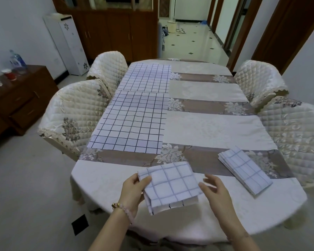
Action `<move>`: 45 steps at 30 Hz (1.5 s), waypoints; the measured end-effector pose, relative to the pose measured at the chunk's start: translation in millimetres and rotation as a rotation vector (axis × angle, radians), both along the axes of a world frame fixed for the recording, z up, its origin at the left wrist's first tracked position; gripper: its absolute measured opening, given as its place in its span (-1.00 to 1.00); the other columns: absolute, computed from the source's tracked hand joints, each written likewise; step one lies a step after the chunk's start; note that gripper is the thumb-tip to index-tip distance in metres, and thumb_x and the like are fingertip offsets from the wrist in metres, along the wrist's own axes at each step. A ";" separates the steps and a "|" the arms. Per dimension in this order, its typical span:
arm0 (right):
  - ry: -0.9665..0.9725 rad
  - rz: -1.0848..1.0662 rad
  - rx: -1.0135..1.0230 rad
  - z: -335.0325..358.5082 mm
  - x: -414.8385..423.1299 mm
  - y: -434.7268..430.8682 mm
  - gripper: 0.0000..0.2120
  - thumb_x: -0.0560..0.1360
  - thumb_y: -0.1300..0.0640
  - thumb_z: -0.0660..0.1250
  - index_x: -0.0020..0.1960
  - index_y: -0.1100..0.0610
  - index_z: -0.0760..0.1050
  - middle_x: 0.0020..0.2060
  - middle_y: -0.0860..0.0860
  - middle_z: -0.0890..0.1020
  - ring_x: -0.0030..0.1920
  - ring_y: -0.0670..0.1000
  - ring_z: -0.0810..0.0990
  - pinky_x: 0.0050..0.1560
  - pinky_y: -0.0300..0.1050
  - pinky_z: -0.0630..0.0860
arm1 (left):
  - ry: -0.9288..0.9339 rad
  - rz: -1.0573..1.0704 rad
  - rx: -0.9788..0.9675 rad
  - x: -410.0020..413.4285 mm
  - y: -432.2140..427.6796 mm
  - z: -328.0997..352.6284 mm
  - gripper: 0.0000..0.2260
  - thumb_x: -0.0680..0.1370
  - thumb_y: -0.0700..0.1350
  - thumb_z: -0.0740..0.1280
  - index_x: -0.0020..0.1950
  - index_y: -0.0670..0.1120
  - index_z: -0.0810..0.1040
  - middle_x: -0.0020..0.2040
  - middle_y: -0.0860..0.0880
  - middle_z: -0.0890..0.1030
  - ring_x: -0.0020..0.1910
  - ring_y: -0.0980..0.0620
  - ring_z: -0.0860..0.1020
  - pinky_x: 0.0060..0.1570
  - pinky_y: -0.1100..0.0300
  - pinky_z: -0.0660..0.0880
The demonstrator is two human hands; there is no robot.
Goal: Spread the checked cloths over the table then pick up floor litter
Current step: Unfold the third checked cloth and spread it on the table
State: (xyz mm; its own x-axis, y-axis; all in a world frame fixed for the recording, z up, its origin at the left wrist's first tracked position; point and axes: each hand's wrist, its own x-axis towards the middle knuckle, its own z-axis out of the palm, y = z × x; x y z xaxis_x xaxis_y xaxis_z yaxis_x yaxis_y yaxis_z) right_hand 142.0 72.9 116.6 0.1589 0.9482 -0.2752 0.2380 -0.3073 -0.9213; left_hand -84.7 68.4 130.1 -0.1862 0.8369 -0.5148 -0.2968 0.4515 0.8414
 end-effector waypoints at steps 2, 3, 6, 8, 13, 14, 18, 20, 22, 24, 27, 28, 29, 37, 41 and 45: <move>-0.215 0.097 0.162 7.5 -4.0 -3.9 -0.66 0.48 0.11 0.36 0.21 -0.12 0.40 0.14 -0.26 0.46 0.17 -0.13 0.44 0.16 -0.17 0.40 | -0.001 -0.018 0.002 2.8 1.5 2.6 -0.84 0.52 -0.27 0.30 0.08 -0.23 0.58 -0.05 -0.17 0.65 -0.13 -0.07 0.60 -0.27 0.14 0.60; -0.225 0.163 0.228 11.9 -8.1 -6.4 -0.63 0.47 0.11 0.38 0.20 -0.17 0.41 0.15 -0.33 0.46 0.20 -0.19 0.43 0.20 -0.20 0.38 | -0.006 -0.027 0.007 5.2 2.3 3.7 -0.83 0.52 -0.27 0.31 0.09 -0.23 0.57 -0.03 -0.19 0.65 -0.13 -0.07 0.59 -0.27 0.14 0.60; -0.065 0.367 0.249 25.0 -31.9 -16.7 -0.55 0.40 0.04 0.44 0.21 -0.25 0.42 0.21 -0.37 0.48 0.26 -0.29 0.43 0.22 -0.34 0.38 | -0.050 -0.049 0.037 14.9 5.0 9.9 -0.83 0.52 -0.25 0.31 0.10 -0.24 0.57 0.02 -0.24 0.63 -0.12 -0.09 0.58 -0.25 0.10 0.60; 0.033 0.445 0.203 27.7 -48.0 -21.1 -0.49 0.32 -0.07 0.42 0.24 -0.25 0.41 0.25 -0.33 0.47 0.27 -0.27 0.44 0.25 -0.27 0.41 | -0.106 -0.076 0.076 21.0 6.8 15.1 -0.80 0.54 -0.18 0.30 0.11 -0.23 0.57 0.08 -0.28 0.62 -0.05 -0.15 0.60 -0.14 0.01 0.58; 0.133 0.395 0.172 32.9 -59.9 -20.0 -0.47 0.35 0.01 0.47 0.26 -0.26 0.40 0.28 -0.30 0.45 0.24 -0.29 0.47 0.18 -0.19 0.53 | -0.107 -0.258 0.146 24.7 7.3 23.7 -0.65 0.50 0.09 0.29 0.20 -0.07 0.56 0.20 -0.24 0.56 0.20 -0.22 0.53 0.14 -0.22 0.46; 0.125 0.384 0.179 34.4 -59.4 -19.6 -0.47 0.38 0.06 0.47 0.26 -0.27 0.39 0.28 -0.30 0.45 0.23 -0.29 0.48 0.15 -0.22 0.53 | -0.122 -0.268 0.147 24.2 7.3 24.2 -0.65 0.47 0.05 0.32 0.21 -0.05 0.55 0.21 -0.21 0.57 0.21 -0.20 0.53 0.13 -0.18 0.47; 0.056 0.417 0.208 38.7 -57.5 -19.1 -0.39 0.39 0.16 0.46 0.30 -0.27 0.34 0.29 -0.33 0.41 0.26 -0.29 0.44 0.13 -0.30 0.51 | -0.165 -0.299 0.213 24.3 3.8 29.2 -0.74 0.54 -0.25 0.24 0.18 -0.09 0.58 0.17 -0.10 0.60 0.20 -0.07 0.56 0.06 0.02 0.53; 0.042 0.417 0.231 39.7 -56.1 -19.3 -0.43 0.42 0.18 0.42 0.30 -0.26 0.36 0.28 -0.32 0.43 0.26 -0.29 0.44 0.11 -0.31 0.50 | -0.177 -0.302 0.236 25.9 1.7 32.5 -0.71 0.52 -0.32 0.22 0.18 -0.11 0.58 0.16 -0.08 0.62 0.18 -0.02 0.58 0.04 0.09 0.54; 0.056 0.397 0.244 39.2 -55.0 -18.4 -0.51 0.47 0.16 0.37 0.31 -0.21 0.39 0.28 -0.28 0.47 0.24 -0.25 0.47 0.09 -0.29 0.52 | -0.165 -0.294 0.236 27.5 1.0 33.7 -0.65 0.49 -0.38 0.22 0.19 -0.09 0.57 0.16 -0.05 0.63 0.15 0.03 0.59 0.00 0.16 0.54; 0.087 0.397 0.230 38.6 -54.6 -17.2 -0.55 0.50 0.15 0.35 0.33 -0.16 0.40 0.29 -0.26 0.48 0.24 -0.22 0.50 0.10 -0.23 0.54 | -0.150 -0.290 0.238 29.9 0.0 33.4 -0.61 0.44 -0.37 0.27 0.21 -0.07 0.55 0.14 -0.04 0.65 0.14 0.04 0.60 0.01 0.16 0.54; 0.118 0.418 0.201 36.9 -54.0 -16.1 -0.56 0.51 0.15 0.33 0.35 -0.14 0.40 0.31 -0.23 0.47 0.26 -0.20 0.49 0.16 -0.16 0.54 | -0.113 -0.315 0.246 33.7 -1.3 30.0 -0.57 0.34 -0.27 0.37 0.21 -0.06 0.53 0.13 -0.06 0.65 0.15 0.00 0.60 0.11 0.04 0.54; 0.127 0.421 0.189 36.4 -53.3 -15.7 -0.55 0.51 0.15 0.34 0.35 -0.14 0.40 0.32 -0.24 0.46 0.26 -0.21 0.48 0.16 -0.15 0.54 | -0.087 -0.310 0.242 34.9 -1.4 28.6 -0.58 0.34 -0.25 0.38 0.19 -0.06 0.54 0.11 -0.05 0.66 0.13 0.01 0.61 0.09 0.04 0.55; 0.141 0.422 0.178 35.8 -52.2 -15.5 -0.55 0.50 0.15 0.35 0.35 -0.14 0.41 0.32 -0.25 0.45 0.27 -0.23 0.47 0.15 -0.18 0.54 | -0.058 -0.296 0.234 35.5 -1.3 27.0 -0.62 0.35 -0.24 0.37 0.16 -0.09 0.55 0.07 -0.06 0.67 0.08 0.02 0.63 0.04 0.07 0.57; 0.252 0.205 0.176 30.2 -34.1 -4.2 -0.87 0.50 0.19 0.33 -0.15 0.21 0.62 -0.27 -0.08 0.62 -0.20 -0.10 0.54 -0.12 -0.13 0.49 | 0.132 -0.155 0.188 21.6 4.6 20.4 -0.86 0.51 -0.24 0.31 -0.23 -0.11 0.59 -0.22 -0.08 0.61 -0.18 -0.03 0.52 -0.15 0.07 0.42; 0.325 0.039 0.093 28.7 -9.5 4.7 -0.85 0.52 0.16 0.32 -0.13 0.21 0.62 -0.34 0.01 0.59 -0.26 -0.04 0.53 -0.21 -0.13 0.50 | 0.204 -0.044 0.226 -2.9 6.4 21.6 -0.87 0.50 -0.23 0.34 -0.26 -0.13 0.56 -0.35 0.02 0.55 -0.33 0.12 0.46 -0.35 0.30 0.40; 0.291 0.082 0.032 25.8 6.8 9.1 -0.79 0.53 0.06 0.30 -0.04 0.16 0.65 -0.16 0.11 0.71 -0.17 0.06 0.66 -0.16 -0.11 0.56 | 0.231 0.017 0.216 -21.7 8.6 17.7 -0.90 0.46 -0.25 0.40 -0.27 -0.15 0.58 -0.33 -0.01 0.59 -0.30 0.09 0.50 -0.29 0.25 0.44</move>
